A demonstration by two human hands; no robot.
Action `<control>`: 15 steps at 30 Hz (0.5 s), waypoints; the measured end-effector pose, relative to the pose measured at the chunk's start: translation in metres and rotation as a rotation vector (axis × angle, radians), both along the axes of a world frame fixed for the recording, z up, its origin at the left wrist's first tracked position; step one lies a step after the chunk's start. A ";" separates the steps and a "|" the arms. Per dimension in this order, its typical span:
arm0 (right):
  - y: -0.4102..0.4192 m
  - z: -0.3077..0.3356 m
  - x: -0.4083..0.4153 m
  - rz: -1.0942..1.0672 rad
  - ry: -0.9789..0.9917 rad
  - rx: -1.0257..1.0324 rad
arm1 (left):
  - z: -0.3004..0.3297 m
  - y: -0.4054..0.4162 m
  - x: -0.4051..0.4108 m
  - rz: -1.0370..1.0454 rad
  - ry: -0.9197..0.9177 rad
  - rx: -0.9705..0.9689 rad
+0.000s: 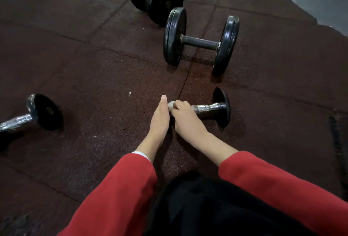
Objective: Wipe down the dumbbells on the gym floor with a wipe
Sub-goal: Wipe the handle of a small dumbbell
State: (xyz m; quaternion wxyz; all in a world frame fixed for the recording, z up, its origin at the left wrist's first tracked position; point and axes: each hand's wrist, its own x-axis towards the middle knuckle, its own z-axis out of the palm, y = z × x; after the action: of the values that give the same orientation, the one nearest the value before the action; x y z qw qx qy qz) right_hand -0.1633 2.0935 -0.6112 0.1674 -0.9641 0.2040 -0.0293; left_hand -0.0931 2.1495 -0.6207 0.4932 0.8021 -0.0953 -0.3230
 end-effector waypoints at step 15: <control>0.011 -0.008 -0.003 -0.024 0.005 -0.021 | -0.005 0.002 0.000 -0.003 -0.023 -0.024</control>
State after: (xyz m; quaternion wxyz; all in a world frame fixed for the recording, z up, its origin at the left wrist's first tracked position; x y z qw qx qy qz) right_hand -0.1665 2.1047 -0.6196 0.1563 -0.9634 0.2154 -0.0308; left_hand -0.0927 2.1515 -0.6262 0.5010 0.7997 -0.1060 -0.3135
